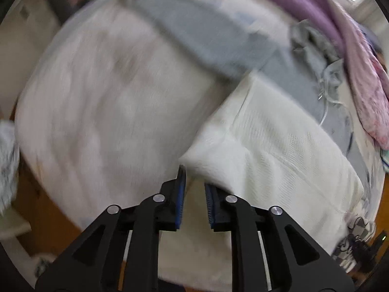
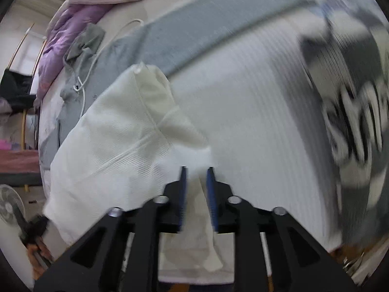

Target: Fold large clothes

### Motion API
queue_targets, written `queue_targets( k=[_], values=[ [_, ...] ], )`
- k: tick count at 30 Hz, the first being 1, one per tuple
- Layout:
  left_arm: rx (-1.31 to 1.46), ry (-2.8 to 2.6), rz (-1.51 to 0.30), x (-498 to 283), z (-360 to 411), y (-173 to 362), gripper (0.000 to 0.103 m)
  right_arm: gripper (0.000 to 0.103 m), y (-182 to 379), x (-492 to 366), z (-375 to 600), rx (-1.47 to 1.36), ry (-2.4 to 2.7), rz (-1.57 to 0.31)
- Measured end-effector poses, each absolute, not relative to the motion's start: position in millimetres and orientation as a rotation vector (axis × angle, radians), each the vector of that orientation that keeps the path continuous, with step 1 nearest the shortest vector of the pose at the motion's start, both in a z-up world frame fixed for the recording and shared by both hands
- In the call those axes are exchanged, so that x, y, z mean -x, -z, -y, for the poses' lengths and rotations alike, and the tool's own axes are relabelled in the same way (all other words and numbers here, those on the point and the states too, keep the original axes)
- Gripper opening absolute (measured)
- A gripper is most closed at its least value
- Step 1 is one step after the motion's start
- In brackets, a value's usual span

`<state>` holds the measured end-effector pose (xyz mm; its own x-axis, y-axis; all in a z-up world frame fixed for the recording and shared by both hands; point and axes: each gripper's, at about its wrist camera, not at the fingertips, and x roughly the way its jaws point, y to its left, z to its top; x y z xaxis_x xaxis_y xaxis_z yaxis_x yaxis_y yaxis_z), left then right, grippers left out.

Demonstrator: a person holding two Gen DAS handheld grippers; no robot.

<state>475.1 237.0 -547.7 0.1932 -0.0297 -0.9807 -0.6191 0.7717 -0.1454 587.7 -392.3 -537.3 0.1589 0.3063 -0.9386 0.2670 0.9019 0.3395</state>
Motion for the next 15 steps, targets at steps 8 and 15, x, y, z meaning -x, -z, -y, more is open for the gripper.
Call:
queue_targets(
  k=[8, 15],
  values=[
    [0.780, -0.351, -1.255, -441, -226, 561, 0.061, 0.055, 545, -547, 360, -0.726, -0.018, -1.389],
    [0.748, -0.321, -1.384, -473, -219, 609, 0.067, 0.054, 597, -533, 329, -0.934, 0.086, -1.419]
  ],
)
